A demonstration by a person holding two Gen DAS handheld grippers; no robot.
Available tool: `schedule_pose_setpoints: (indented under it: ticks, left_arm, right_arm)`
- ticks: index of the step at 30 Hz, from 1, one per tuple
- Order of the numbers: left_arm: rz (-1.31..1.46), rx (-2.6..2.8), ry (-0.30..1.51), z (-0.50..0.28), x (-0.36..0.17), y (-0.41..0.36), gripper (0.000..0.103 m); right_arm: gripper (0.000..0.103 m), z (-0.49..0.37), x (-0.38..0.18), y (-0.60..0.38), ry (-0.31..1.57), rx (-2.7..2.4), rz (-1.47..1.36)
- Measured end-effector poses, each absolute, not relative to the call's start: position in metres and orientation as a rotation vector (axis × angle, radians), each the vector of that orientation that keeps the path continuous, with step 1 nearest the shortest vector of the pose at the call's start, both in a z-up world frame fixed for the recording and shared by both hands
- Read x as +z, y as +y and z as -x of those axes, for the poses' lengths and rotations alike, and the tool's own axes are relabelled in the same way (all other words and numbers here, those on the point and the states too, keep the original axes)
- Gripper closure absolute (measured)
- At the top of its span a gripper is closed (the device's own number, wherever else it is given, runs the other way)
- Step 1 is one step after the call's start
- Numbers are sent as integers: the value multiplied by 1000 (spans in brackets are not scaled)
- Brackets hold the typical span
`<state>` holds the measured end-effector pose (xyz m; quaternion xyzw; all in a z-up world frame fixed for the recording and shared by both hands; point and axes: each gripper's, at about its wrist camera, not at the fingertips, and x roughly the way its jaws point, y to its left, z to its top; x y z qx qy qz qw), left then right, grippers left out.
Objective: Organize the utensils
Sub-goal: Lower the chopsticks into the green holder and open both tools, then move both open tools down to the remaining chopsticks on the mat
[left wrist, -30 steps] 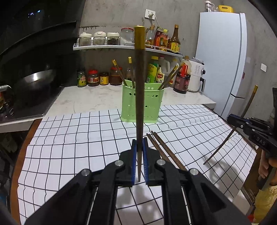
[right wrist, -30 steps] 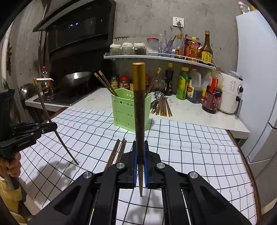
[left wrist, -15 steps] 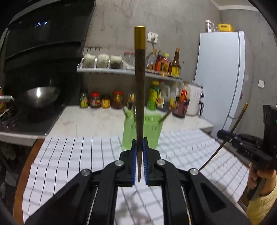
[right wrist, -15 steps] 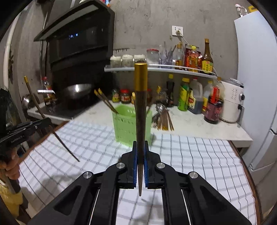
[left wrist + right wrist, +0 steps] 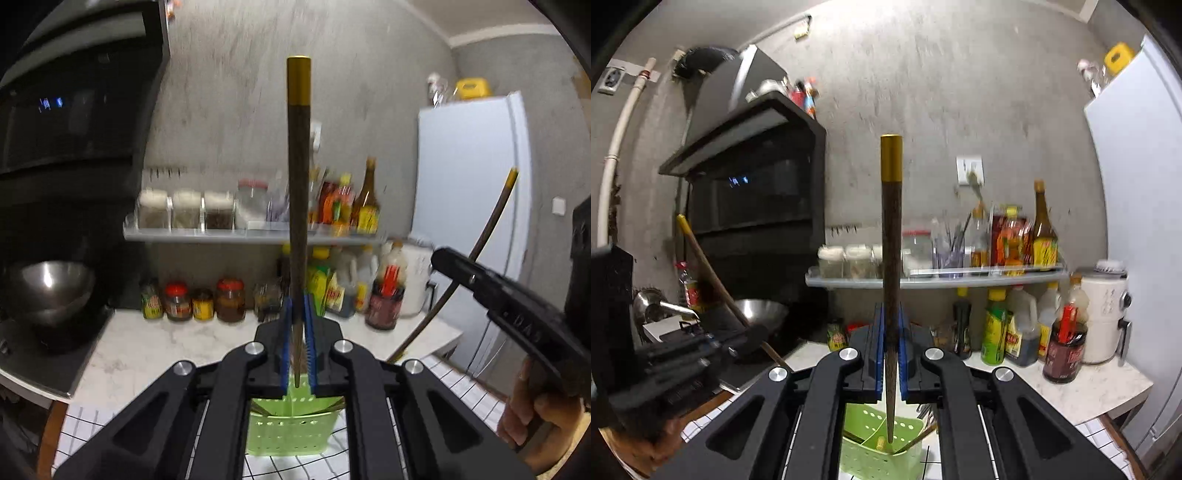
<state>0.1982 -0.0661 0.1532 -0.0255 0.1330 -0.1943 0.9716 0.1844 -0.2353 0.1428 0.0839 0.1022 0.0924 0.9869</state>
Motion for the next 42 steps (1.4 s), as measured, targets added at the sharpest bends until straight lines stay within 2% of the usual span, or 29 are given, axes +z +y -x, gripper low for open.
schedule_pose_setpoints:
  ticks: [9, 12, 13, 14, 15, 16, 17, 19, 26, 35, 42]
  left_arm:
    - [51, -380, 459, -273, 85, -72, 97]
    - [51, -381, 507, -279, 74, -71, 96]
    - [59, -383, 514, -279, 74, -69, 96]
    - [68, -387, 516, -279, 75, -68, 95]
    - [74, -384, 511, -277, 79, -66, 90]
    - [75, -377, 498, -272, 85, -64, 79]
    - [71, -363, 480, -266, 92, -62, 62]
    - [54, -332, 442, -251, 104, -59, 54]
    - [-34, -159, 466, -182, 115, -46, 49]
    - [-95, -111, 654, -73, 45, -28, 48]
    - [-95, -124, 734, -34, 10, -25, 48]
  right_arm:
    - [96, -246, 78, -217, 407, 236, -123]
    - [84, -250, 67, -208, 474, 257, -77]
    - [68, -248, 68, -207, 471, 251, -71]
    - [62, -246, 70, -209, 466, 250, -72]
    - [61, -242, 74, -212, 459, 244, -74]
    - [59, -235, 80, -215, 447, 238, -77]
    - [57, -231, 85, -217, 440, 233, -79]
    - [54, -217, 96, -222, 424, 223, -80]
    - [51, -132, 109, -230, 425, 203, -70]
    - [51, -41, 29, -215, 689, 227, -69]
    - [51, -1, -9, -207, 793, 196, -113]
